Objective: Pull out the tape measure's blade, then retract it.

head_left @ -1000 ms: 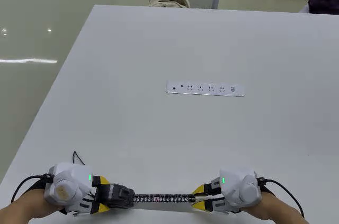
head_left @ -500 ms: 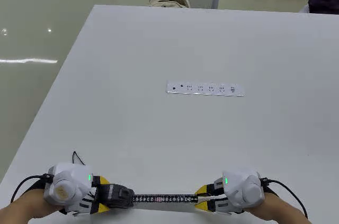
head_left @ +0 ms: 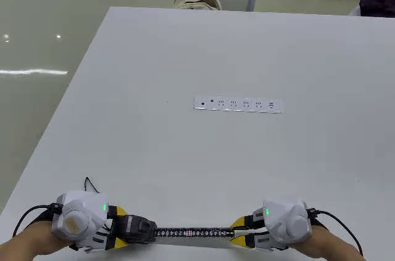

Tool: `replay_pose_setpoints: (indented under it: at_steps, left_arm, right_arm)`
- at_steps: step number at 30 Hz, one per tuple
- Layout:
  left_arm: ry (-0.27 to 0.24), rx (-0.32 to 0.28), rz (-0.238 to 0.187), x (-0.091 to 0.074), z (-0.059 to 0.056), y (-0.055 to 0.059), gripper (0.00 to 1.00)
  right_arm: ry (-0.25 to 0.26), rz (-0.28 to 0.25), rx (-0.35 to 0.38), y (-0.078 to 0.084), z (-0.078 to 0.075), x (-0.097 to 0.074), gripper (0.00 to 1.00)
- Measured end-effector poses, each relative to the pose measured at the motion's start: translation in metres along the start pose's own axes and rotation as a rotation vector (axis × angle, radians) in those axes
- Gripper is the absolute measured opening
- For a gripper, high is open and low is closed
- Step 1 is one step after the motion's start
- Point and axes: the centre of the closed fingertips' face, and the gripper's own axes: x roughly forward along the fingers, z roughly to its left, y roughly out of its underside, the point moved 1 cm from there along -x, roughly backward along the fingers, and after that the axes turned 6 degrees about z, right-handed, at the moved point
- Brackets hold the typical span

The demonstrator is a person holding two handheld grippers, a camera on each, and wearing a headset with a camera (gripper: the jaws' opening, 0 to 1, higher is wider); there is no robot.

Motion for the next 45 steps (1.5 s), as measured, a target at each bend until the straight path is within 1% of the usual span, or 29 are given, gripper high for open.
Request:
replay_pose_setpoints:
  at_steps: [4,14,20,27,29,45]
  left_arm:
    - [-0.001,0.0,0.0,0.0,0.0,0.001,0.29]
    - [-0.002,0.0,0.001,-0.001,-0.001,-0.001,0.29]
    - [-0.001,0.001,0.002,0.001,0.0,0.001,0.29]
    - [0.0,0.006,0.003,0.001,-0.001,0.0,0.29]
    - [0.001,0.006,0.003,0.001,-0.001,0.0,0.29]
    - [0.003,0.005,0.002,0.0,0.0,-0.001,0.29]
  right_arm:
    - [0.009,0.003,-0.005,0.001,-0.001,-0.001,0.09]
    - [0.01,0.006,-0.004,0.005,0.0,-0.004,0.09]
    - [0.01,0.01,0.0,0.009,0.0,-0.007,0.09]
    - [0.012,0.02,0.005,0.015,0.0,-0.011,0.1]
    - [0.013,0.02,0.004,0.013,0.001,-0.012,0.1]
    - [0.015,0.026,0.01,0.02,0.0,-0.016,0.1]
